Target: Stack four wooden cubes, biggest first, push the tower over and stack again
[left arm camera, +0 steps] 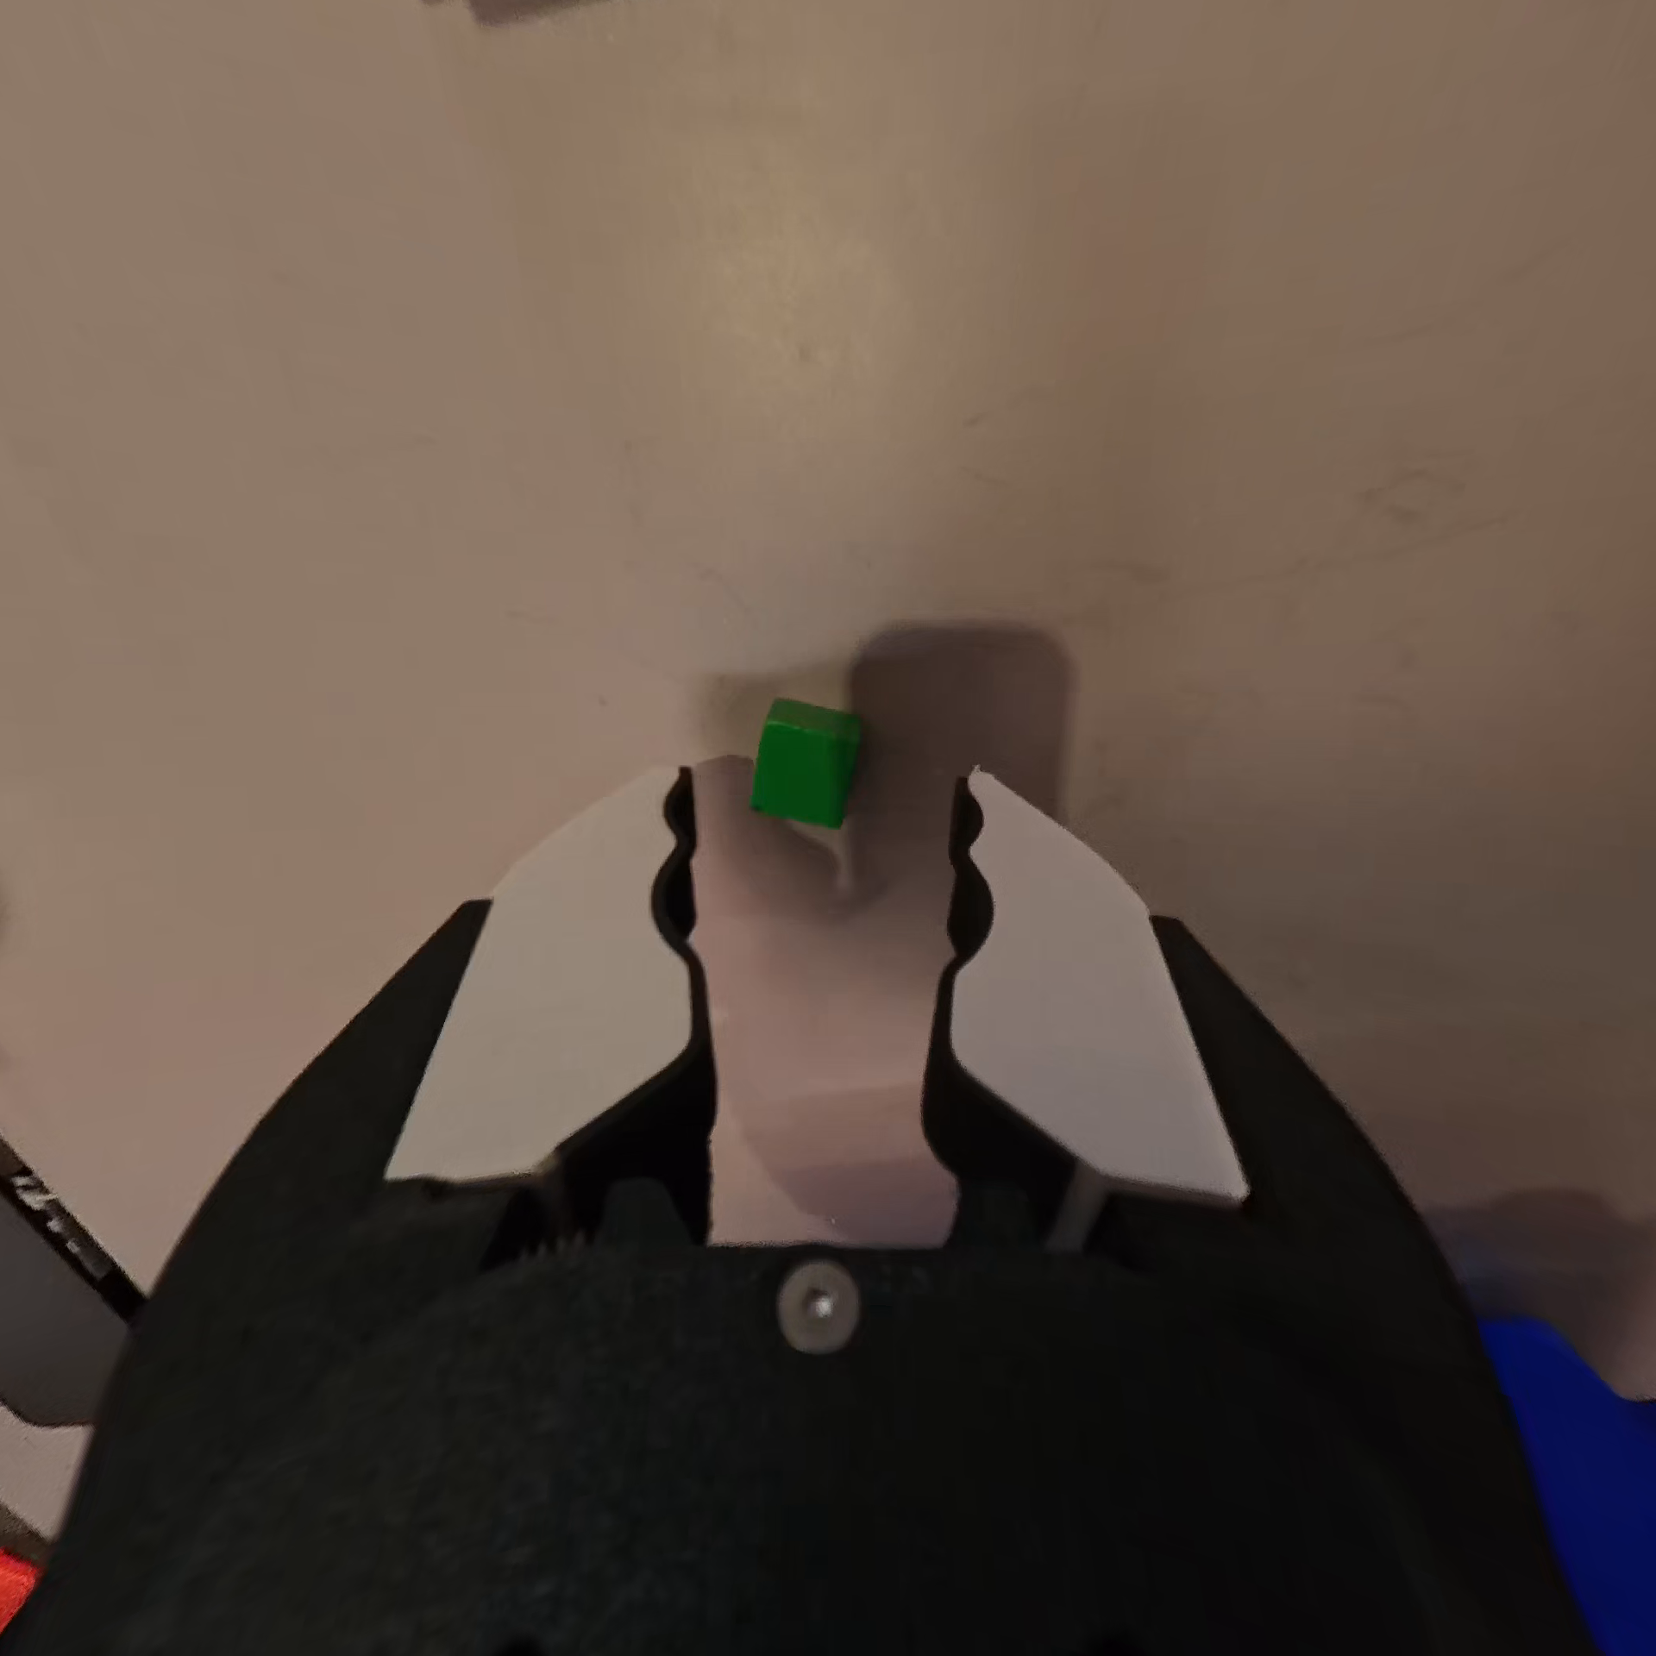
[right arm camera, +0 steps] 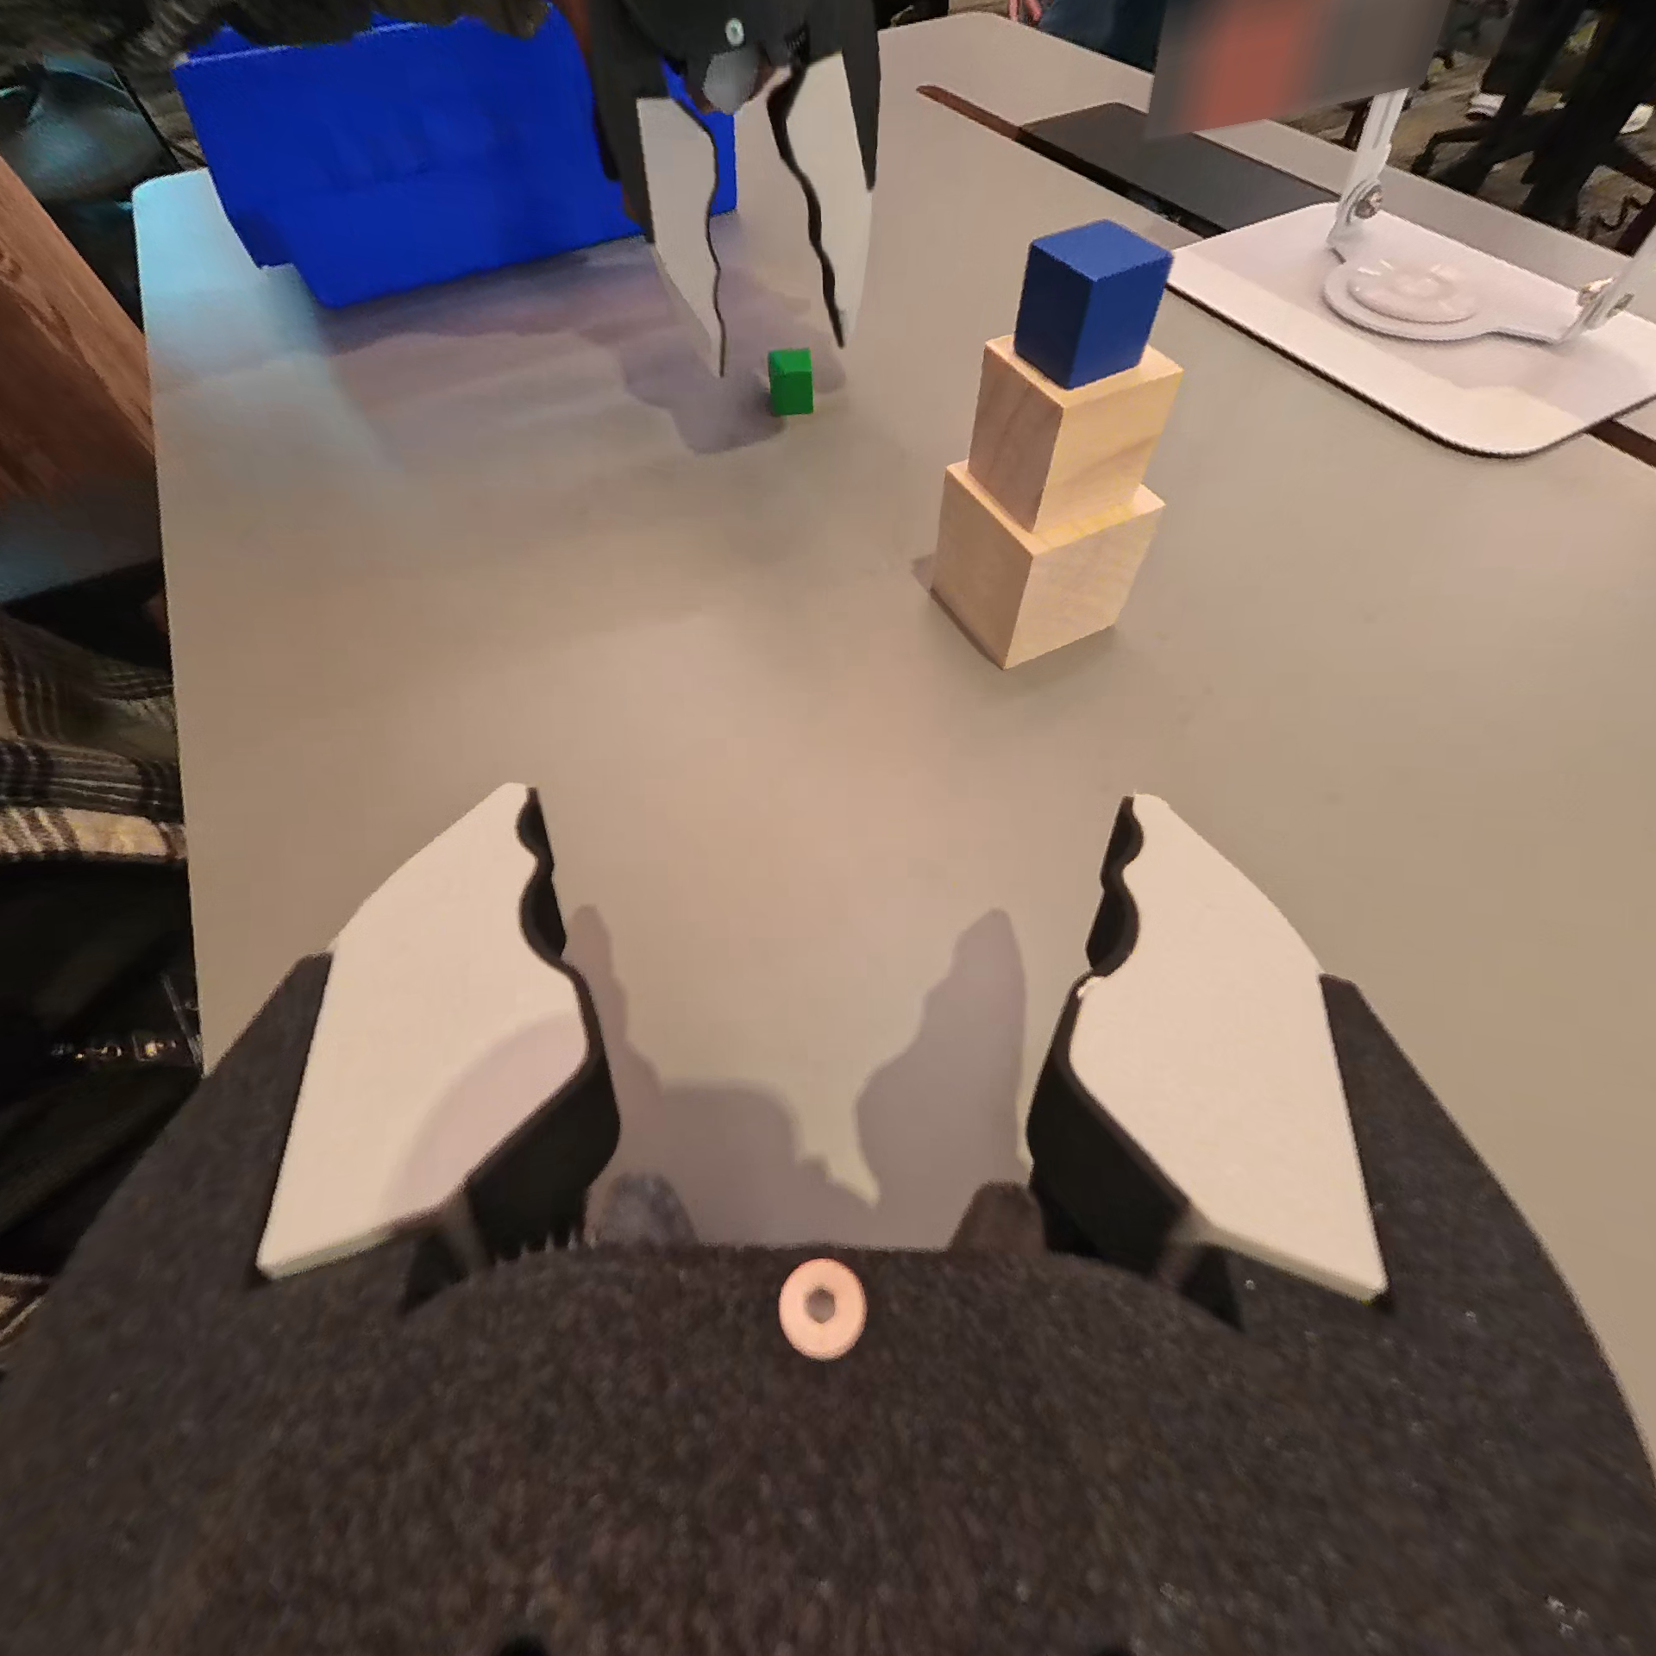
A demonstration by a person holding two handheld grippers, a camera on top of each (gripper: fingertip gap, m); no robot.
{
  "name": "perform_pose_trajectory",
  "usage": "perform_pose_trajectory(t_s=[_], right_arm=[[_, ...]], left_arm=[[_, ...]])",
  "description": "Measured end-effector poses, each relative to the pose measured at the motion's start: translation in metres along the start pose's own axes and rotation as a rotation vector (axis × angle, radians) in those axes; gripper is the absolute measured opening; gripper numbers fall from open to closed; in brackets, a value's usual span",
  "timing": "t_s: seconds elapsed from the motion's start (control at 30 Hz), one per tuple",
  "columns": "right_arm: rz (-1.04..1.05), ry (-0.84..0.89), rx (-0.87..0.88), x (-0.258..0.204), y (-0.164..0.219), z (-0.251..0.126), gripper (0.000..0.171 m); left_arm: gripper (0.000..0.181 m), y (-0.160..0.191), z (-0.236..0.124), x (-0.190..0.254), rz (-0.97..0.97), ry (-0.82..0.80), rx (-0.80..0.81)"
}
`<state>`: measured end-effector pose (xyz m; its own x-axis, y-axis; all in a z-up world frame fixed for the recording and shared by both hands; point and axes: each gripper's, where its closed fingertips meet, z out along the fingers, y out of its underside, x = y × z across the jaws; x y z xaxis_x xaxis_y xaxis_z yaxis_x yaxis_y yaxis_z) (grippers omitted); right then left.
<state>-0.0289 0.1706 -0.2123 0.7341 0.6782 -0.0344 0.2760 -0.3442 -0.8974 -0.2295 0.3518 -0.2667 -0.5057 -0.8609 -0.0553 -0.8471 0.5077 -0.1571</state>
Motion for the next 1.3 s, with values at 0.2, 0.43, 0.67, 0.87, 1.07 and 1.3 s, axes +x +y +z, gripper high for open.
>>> perform_pose_trajectory(t_s=[0.2,0.43,0.67,0.87,1.07,1.3], right_arm=[[0.006,-0.007,-0.003,0.000,0.002,0.003,0.115],[0.007,-0.005,-0.005,0.001,0.003,0.003,0.115],[0.010,-0.005,-0.005,0.001,0.003,0.003,0.115],[0.015,-0.006,-0.010,0.001,0.004,0.003,0.115],[0.014,-0.005,-0.009,0.001,0.003,0.000,0.115],[0.016,-0.003,0.006,0.002,0.001,-0.005,0.114]], left_arm=[[0.036,-0.002,0.003,-0.002,0.022,0.007,0.023],[0.021,0.001,0.011,-0.003,0.024,0.019,0.008],[0.021,-0.026,-0.025,-0.021,-0.101,-0.021,0.055],[0.021,-0.104,-0.097,-0.047,-0.257,-0.113,0.211],[0.021,-0.157,-0.115,-0.052,-0.324,-0.109,0.226],[0.021,-0.178,-0.094,-0.047,-0.293,-0.058,0.173]])
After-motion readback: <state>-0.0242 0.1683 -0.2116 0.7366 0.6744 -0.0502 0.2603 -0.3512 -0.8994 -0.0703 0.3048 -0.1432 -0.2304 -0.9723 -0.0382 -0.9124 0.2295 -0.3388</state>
